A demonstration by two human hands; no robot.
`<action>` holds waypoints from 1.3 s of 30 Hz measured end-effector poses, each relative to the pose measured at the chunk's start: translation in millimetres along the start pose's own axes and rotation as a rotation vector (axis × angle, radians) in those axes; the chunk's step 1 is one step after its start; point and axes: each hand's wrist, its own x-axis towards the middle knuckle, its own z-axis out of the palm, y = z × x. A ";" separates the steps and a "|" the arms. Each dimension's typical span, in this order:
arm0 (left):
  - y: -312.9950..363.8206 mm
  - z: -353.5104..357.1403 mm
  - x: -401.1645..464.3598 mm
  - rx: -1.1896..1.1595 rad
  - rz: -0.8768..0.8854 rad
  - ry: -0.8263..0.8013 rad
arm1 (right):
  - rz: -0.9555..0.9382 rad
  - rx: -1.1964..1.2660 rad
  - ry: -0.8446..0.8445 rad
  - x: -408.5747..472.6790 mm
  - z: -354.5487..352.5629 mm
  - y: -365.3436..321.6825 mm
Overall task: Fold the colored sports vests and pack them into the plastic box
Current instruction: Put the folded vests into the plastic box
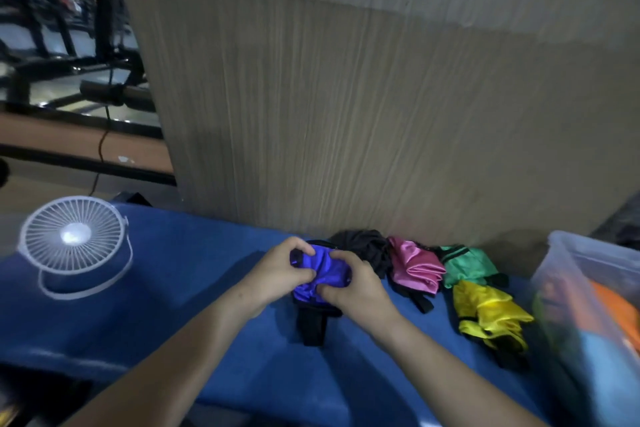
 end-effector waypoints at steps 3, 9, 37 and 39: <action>39.4 5.0 -15.6 0.013 0.101 0.014 | -0.058 0.027 0.066 -18.9 -31.5 -15.7; 119.8 55.8 -43.9 0.019 0.266 -0.016 | -0.120 0.048 0.225 -73.3 -118.3 -15.7; 235.0 327.6 -58.7 0.460 0.382 -0.332 | 0.174 -0.013 0.292 -201.4 -357.5 147.5; 226.4 321.6 -53.9 0.590 0.402 -0.288 | 0.227 -0.167 0.246 -199.4 -355.2 152.6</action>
